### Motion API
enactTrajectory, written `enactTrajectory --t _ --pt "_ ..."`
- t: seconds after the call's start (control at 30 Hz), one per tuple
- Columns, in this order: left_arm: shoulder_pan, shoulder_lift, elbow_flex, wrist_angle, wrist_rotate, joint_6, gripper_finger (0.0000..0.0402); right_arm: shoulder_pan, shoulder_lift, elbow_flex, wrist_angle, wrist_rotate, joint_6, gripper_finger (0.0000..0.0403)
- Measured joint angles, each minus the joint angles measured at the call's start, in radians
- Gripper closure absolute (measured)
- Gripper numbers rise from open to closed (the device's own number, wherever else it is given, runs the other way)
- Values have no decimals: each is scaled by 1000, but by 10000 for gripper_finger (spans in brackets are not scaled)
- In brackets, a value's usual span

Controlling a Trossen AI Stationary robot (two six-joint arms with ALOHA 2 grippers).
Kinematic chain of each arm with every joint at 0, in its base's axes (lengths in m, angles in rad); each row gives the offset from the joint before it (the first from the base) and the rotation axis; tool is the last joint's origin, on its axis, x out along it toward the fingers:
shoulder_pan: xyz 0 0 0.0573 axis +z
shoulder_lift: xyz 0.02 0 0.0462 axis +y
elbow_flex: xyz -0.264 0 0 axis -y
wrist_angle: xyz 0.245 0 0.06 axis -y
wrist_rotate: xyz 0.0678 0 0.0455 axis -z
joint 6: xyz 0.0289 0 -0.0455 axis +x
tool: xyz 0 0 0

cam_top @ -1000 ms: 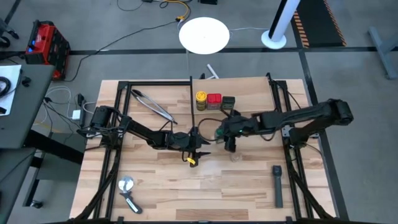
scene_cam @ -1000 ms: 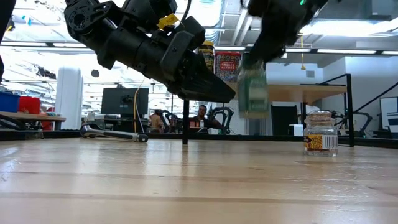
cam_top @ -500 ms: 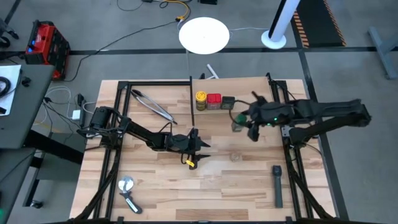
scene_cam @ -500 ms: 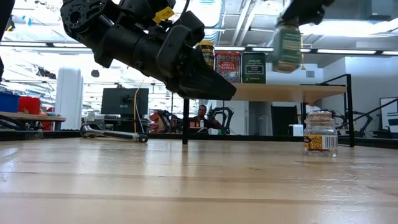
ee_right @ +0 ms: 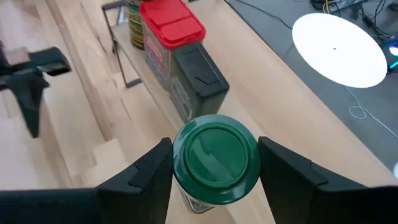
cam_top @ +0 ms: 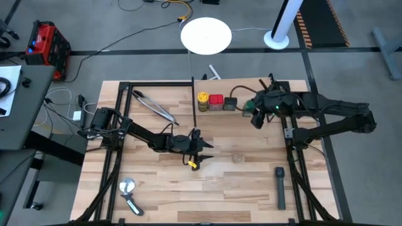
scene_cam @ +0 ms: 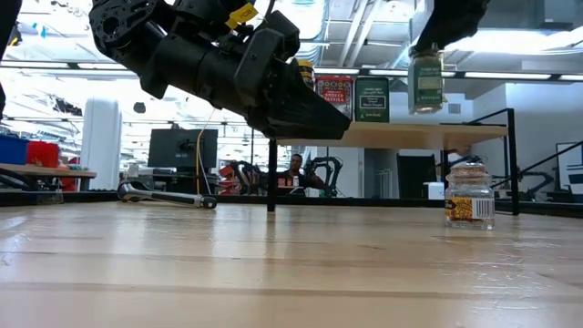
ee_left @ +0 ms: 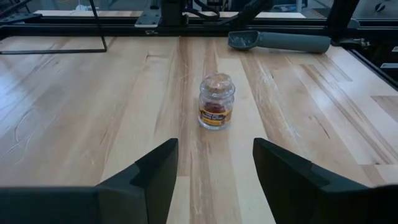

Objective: Shelf spices
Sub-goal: Put the green seasoning bottle on the shelf

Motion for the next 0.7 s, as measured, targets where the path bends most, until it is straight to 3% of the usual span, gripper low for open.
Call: enactTrajectory --t 0.4,0.7 --pt "0 0 0 -2 0 0 201 -143 32 0 90 -152 -116 197" --pt "0 0 0 -3 0 1 201 -195 64 0 94 -206 -156 197"
